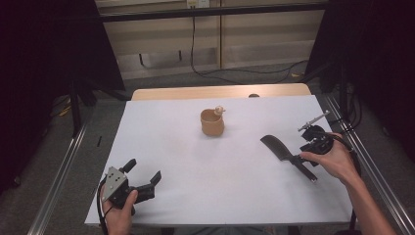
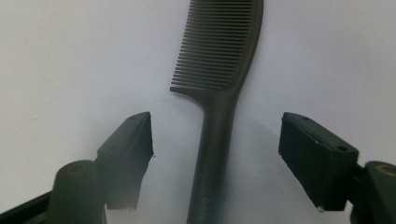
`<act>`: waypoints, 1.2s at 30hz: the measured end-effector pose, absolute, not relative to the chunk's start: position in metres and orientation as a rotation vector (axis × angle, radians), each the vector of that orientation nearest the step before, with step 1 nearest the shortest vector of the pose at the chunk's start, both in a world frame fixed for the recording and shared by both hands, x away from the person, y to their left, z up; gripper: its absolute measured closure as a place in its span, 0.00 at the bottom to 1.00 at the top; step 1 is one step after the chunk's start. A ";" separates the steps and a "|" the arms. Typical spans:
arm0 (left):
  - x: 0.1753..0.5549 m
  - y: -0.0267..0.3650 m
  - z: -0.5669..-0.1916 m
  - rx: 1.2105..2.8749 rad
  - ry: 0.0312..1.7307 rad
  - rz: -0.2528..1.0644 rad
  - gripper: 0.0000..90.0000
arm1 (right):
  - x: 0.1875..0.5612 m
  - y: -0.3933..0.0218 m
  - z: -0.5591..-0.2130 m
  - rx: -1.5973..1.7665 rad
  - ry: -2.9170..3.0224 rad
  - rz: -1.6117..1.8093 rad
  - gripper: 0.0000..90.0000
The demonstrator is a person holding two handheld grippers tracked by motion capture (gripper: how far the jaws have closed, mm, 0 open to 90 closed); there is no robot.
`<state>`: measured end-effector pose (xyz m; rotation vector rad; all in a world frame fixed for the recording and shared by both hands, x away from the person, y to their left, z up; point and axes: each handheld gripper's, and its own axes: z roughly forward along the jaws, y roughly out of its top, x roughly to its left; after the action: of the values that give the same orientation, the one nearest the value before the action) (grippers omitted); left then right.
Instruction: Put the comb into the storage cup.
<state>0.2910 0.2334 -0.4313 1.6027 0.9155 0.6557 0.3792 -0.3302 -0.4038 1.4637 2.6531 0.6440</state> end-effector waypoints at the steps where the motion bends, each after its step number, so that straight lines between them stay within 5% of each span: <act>1: 0.291 0.233 -0.432 1.603 0.917 0.657 0.03 | 0.380 -0.330 -0.404 1.468 2.659 0.638 0.31; 20: 0.293 0.233 -0.432 1.613 0.914 0.647 0.03 | 0.388 -0.319 -0.414 1.470 2.751 0.498 0.61; 36: 0.293 0.231 -0.433 1.618 0.908 0.644 0.03 | 0.392 -0.312 -0.422 1.448 2.757 0.397 0.69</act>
<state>0.2928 0.2312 -0.4326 1.6178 0.9075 0.6442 0.3917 -0.3117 -0.4224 1.4483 2.7569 0.3971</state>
